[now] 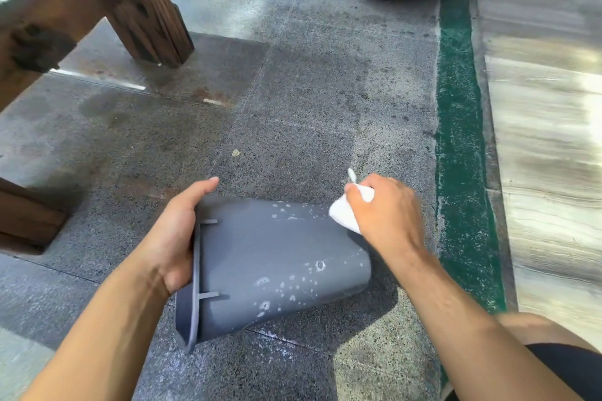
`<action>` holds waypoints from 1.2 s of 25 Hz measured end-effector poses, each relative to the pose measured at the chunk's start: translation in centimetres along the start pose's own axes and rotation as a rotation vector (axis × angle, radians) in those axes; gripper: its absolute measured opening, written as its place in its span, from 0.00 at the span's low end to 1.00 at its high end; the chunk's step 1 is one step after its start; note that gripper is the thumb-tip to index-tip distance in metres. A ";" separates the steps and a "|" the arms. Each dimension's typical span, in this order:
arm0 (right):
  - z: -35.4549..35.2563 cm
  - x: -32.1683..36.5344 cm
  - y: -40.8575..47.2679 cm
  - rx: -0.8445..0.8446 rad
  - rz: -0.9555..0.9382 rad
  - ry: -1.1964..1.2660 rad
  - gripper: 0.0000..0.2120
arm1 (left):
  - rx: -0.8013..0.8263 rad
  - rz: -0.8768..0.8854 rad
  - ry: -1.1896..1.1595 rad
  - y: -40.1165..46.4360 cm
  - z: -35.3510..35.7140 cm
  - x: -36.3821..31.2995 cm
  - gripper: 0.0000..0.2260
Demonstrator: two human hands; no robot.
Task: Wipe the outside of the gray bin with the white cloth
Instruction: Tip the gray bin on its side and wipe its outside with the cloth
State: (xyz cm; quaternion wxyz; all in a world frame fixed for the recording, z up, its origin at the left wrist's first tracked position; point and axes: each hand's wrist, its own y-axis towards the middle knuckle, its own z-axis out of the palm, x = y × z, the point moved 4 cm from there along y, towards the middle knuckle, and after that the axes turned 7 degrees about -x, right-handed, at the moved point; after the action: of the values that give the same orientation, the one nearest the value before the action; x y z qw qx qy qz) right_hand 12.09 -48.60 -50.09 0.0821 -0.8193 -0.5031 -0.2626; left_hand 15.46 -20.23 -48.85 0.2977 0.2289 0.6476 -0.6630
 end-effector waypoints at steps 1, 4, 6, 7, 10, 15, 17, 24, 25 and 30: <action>-0.1 1.5 -0.3 0.022 -0.017 0.072 0.14 | 0.013 -0.001 0.010 -0.1 0.4 0.2 0.25; 0.1 5.8 -2.1 0.070 -0.102 0.204 0.14 | 0.017 -0.020 0.004 -0.2 1.1 0.5 0.26; 0.3 7.9 -3.2 0.087 -0.131 0.261 0.14 | 0.015 -0.028 -0.004 -0.4 1.3 0.4 0.26; 0.5 8.8 -3.7 0.096 -0.139 0.277 0.15 | 0.020 -0.029 -0.001 -0.5 1.3 0.3 0.25; 1.3 11.0 -4.8 0.120 -0.152 0.256 0.23 | 0.055 0.010 0.007 -0.8 1.7 0.4 0.22; 1.8 12.6 -5.1 0.021 -0.252 0.114 0.18 | 0.087 0.021 -0.045 -1.5 2.3 1.0 0.22; 1.8 12.7 -5.0 -0.042 -0.309 0.049 0.14 | 0.086 0.018 -0.056 -1.6 2.3 1.2 0.25; 2.7 10.5 -3.5 0.022 -0.276 -0.030 0.13 | 0.047 0.046 0.006 -1.6 2.3 0.9 0.27; 2.9 9.9 -3.1 0.046 -0.263 -0.039 0.13 | 0.035 0.052 0.016 -1.6 2.2 0.9 0.27; 3.9 6.5 -2.3 0.102 -0.227 -0.034 0.13 | -0.021 0.030 0.001 -1.4 1.6 0.9 0.26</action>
State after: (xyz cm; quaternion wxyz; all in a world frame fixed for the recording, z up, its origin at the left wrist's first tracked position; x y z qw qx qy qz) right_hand 13.75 -40.84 -50.40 0.0850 -0.7563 -0.6065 -0.2301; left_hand 13.95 -21.93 -48.35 0.3096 0.2358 0.6511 -0.6517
